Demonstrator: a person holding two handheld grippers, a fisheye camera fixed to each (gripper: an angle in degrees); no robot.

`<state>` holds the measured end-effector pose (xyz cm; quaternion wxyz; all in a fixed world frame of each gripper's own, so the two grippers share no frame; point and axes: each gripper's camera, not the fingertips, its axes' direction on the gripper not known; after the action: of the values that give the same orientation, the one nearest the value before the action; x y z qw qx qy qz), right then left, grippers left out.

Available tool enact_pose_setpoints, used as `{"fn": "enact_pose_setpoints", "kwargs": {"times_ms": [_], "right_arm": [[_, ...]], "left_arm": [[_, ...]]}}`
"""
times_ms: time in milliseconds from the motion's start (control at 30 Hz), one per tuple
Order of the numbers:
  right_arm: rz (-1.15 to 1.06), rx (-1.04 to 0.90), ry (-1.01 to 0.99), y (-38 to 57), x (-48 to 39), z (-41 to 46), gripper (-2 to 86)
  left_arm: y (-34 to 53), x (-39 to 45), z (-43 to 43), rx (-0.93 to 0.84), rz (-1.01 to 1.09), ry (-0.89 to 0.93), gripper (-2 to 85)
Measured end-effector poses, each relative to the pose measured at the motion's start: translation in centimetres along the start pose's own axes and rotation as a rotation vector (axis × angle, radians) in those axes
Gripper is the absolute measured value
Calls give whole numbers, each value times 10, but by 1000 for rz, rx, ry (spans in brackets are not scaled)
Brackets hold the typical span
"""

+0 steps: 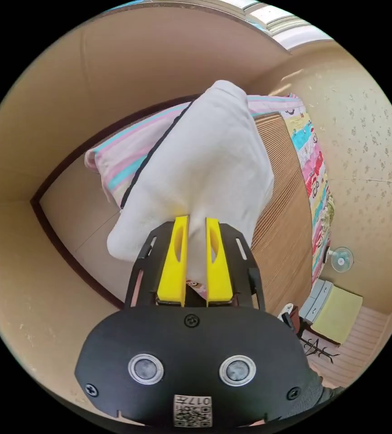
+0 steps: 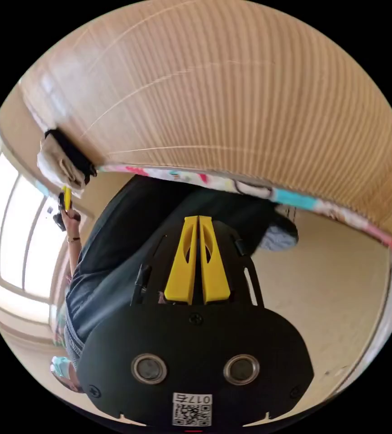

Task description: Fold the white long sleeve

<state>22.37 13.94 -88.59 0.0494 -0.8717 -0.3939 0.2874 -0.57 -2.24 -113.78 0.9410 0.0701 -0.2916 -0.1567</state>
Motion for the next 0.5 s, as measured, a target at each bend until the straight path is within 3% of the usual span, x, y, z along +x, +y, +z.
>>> {"fn": "enact_pose_setpoints", "kwargs": {"times_ms": [67, 267, 367, 500], "right_arm": [[191, 231, -318, 97, 108, -34, 8], [243, 930, -978, 313, 216, -16, 3], [284, 1098, -1193, 354, 218, 46, 3], [443, 1083, -1447, 349, 196, 139, 4]], "left_arm": [[-9, 13, -2, -54, -17, -67, 41], [-42, 112, -3, -276, 148, -410, 42], [-39, 150, -7, -327, 244, -536, 46], [-20, 189, -29, -337, 332, -645, 40]]}}
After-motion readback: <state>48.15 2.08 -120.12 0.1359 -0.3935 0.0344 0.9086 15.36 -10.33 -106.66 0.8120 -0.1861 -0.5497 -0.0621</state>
